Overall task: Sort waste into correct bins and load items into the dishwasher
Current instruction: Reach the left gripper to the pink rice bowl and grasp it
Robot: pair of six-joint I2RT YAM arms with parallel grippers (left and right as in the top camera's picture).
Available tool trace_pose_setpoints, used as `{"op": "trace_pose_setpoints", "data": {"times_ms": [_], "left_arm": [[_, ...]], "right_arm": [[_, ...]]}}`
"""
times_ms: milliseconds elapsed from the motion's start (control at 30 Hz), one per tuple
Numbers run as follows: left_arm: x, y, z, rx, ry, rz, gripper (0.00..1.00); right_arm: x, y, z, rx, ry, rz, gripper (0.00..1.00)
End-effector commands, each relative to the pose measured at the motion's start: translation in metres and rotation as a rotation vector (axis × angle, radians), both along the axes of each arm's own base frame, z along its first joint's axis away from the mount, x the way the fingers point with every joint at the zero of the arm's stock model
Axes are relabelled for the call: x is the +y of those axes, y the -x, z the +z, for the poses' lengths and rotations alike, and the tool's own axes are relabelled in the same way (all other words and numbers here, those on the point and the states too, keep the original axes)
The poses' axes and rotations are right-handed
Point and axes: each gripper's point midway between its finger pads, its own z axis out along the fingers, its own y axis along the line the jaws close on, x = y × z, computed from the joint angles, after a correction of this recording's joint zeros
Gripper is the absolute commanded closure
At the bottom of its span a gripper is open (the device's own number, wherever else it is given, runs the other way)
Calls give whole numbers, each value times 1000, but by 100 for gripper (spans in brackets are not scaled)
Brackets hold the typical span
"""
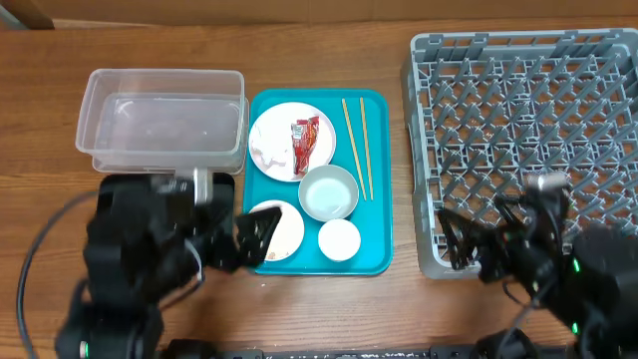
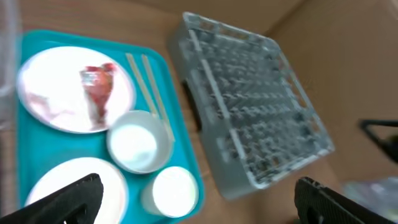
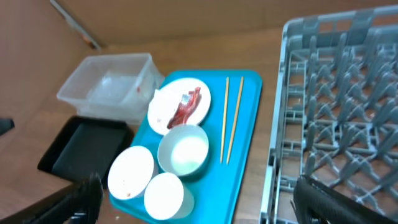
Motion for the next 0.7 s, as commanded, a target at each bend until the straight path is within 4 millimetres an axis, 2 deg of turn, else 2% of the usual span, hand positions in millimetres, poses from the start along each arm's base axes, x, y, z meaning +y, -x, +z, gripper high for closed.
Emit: {"op": "trace_pose_setpoints", "data": {"times_ms": [0, 67, 133, 267, 333, 500, 600, 667], "left_arm": [[-37, 6, 18, 85, 160, -246, 0], [-44, 3, 9, 150, 182, -286, 0], [-48, -2, -13, 225, 135, -288, 0], [-46, -5, -77, 436, -80, -205, 0], [-54, -2, -99, 493, -173, -208, 5], [-82, -6, -141, 488, -405, -249, 24], [-91, -6, -161, 537, -465, -202, 24], [-91, -9, -174, 543, -527, -171, 30]], "right_arm": [[19, -2, 3, 78, -38, 90, 0], [23, -5, -3, 111, -40, 105, 0], [24, -9, -7, 135, -37, 102, 0], [13, -21, -15, 220, -110, -52, 0], [9, -24, -17, 237, -120, -90, 0], [9, -24, -18, 247, -131, -101, 0], [9, -24, -18, 248, -131, -101, 0], [9, -23, -20, 257, -128, -102, 0]]}}
